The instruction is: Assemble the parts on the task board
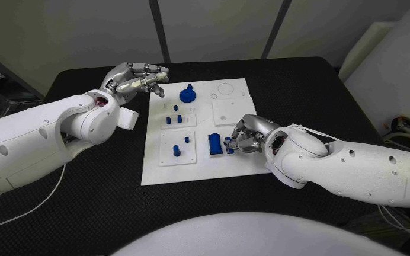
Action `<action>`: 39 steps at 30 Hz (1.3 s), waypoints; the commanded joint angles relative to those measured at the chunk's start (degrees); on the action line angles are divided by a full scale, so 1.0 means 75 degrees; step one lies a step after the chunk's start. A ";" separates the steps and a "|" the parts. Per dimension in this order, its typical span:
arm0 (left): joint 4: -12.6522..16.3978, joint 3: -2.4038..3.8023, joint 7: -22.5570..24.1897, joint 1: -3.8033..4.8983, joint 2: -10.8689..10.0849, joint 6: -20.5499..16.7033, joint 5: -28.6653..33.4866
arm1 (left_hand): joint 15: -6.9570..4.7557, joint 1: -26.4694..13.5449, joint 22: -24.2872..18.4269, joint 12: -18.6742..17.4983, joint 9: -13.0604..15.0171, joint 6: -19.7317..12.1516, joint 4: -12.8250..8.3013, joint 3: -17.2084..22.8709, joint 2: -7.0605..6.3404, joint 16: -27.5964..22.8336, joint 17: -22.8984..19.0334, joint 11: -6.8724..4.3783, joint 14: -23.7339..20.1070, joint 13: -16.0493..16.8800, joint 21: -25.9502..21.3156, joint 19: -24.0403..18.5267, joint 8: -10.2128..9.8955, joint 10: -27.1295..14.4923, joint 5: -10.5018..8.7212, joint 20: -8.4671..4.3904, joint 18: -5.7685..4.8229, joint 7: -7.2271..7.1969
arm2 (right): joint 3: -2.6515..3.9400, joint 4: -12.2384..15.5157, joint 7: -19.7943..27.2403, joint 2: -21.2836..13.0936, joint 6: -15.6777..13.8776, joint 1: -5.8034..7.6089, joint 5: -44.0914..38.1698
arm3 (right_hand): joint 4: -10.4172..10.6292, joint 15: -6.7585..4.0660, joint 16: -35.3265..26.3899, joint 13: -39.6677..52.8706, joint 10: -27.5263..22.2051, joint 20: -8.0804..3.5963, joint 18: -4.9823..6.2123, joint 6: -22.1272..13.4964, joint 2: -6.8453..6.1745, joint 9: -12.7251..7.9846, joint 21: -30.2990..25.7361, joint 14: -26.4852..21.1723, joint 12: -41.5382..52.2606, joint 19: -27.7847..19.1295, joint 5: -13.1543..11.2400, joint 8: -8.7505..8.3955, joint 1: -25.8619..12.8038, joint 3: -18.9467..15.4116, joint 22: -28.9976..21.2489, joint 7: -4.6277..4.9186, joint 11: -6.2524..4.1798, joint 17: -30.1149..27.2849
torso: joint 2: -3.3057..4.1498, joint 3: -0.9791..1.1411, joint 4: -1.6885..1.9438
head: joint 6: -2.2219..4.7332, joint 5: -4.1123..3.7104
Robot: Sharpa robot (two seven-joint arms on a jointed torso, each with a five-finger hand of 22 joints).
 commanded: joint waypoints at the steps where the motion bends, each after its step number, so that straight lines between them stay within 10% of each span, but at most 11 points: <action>1: 0.0012 0.0004 -0.0006 0.0014 0.0001 0.0121 0.0014 | 0.0012 0.0050 0.0007 0.0045 -0.0011 -0.0037 -0.0011 0.0044 -0.0026 -0.0045 -0.0007 -0.0005 -0.0033 -0.0007 -0.0014 0.0006 0.0008 -0.0038 0.0034 -0.0010 -0.0036 0.0028 | 0.0000 -0.0019 -0.0047 0.0017 0.0271 0.0012 -0.0173 | 0.0006 -0.0046 0.0001 0.0202 0.0056 -0.0011 -0.0088 -0.0013 0.0013 0.0005 -0.0016 0.0652 0.0038 0.0022 0.0024 -0.0021 -0.0106 -0.0099 -0.0005 -0.0019 -0.0032 0.1501 | -0.0002 -0.0001 -0.0003 | -0.0011 0.0003; 14: 0.0016 0.0004 -0.0021 0.0014 0.0000 0.0130 0.0014 | 0.0014 0.0046 0.0011 0.0045 -0.0012 -0.0040 -0.0013 0.0048 -0.0032 -0.0047 -0.0008 -0.0002 -0.0036 -0.0009 -0.0012 0.0003 0.0006 -0.0043 0.0034 -0.0010 -0.0037 0.0030 | 0.0000 -0.0086 -0.0114 0.0045 0.0392 0.0030 -0.0266 | 0.0159 -0.0047 -0.0045 0.0153 0.0013 -0.0014 -0.0074 -0.0057 -0.0012 0.0076 -0.0114 0.0639 -0.0028 -0.0018 0.0079 0.0044 -0.0234 -0.0611 -0.0109 -0.0016 -0.0031 0.1445 | -0.0004 -0.0001 -0.0005 | -0.0031 0.0004; 21: 0.0010 0.0004 -0.0026 0.0014 0.0001 0.0128 0.0014 | 0.0014 0.0045 0.0013 0.0045 -0.0012 -0.0042 -0.0014 0.0052 -0.0033 -0.0048 -0.0008 -0.0001 -0.0038 -0.0011 -0.0012 0.0001 0.0006 -0.0045 0.0034 -0.0010 -0.0038 0.0031 | 0.0000 -0.0076 -0.0096 0.0051 0.0369 0.0034 -0.0311 | 0.0482 -0.0036 -0.0053 0.0149 0.0004 -0.0004 -0.0065 -0.0098 0.0082 0.0122 -0.0166 0.0638 -0.0029 -0.0019 -0.0988 0.0085 -0.0546 -0.1459 -0.0146 -0.0015 -0.0017 0.1438 | -0.0002 0.0000 -0.0008 | -0.0036 0.0001; 33: -0.0002 0.0004 -0.0045 0.0014 0.0004 0.0135 0.0014 | 0.0014 0.0045 0.0013 0.0045 -0.0012 -0.0042 -0.0014 0.0052 -0.0033 -0.0048 -0.0008 -0.0001 -0.0038 -0.0011 -0.0012 0.0001 0.0006 -0.0045 0.0034 -0.0010 -0.0038 0.0031 | -0.0001 0.0047 -0.0005 -0.0054 0.0253 0.0033 -0.0394 | 0.0504 -0.0049 -0.0040 0.0204 0.0041 -0.0013 -0.0072 -0.0078 0.0380 0.0154 -0.0147 0.0643 0.0047 0.0010 -0.1057 0.0136 -0.0783 -0.1998 -0.0105 -0.0036 -0.0036 0.1455 | -0.0003 0.0000 -0.0005 | -0.0029 -0.0021; 39: 0.0001 0.0004 -0.0048 0.0014 -0.0006 0.0130 0.0014 | 0.0014 0.0045 0.0013 0.0045 -0.0012 -0.0042 -0.0014 0.0052 -0.0033 -0.0048 -0.0008 -0.0001 -0.0038 -0.0011 -0.0012 0.0001 0.0006 -0.0045 0.0034 -0.0010 -0.0038 0.0031 | -0.0003 0.0191 0.0315 -0.0320 0.0251 0.0032 -0.0443 | 0.0293 -0.0058 -0.0042 0.0194 0.0030 -0.0024 -0.0069 -0.0099 0.0466 0.0178 -0.0170 0.0642 0.0033 0.0006 -0.1296 0.0167 -0.0051 -0.2162 -0.0119 -0.0039 -0.0042 0.1453 | -0.0004 0.0002 -0.0007 | -0.0026 -0.0019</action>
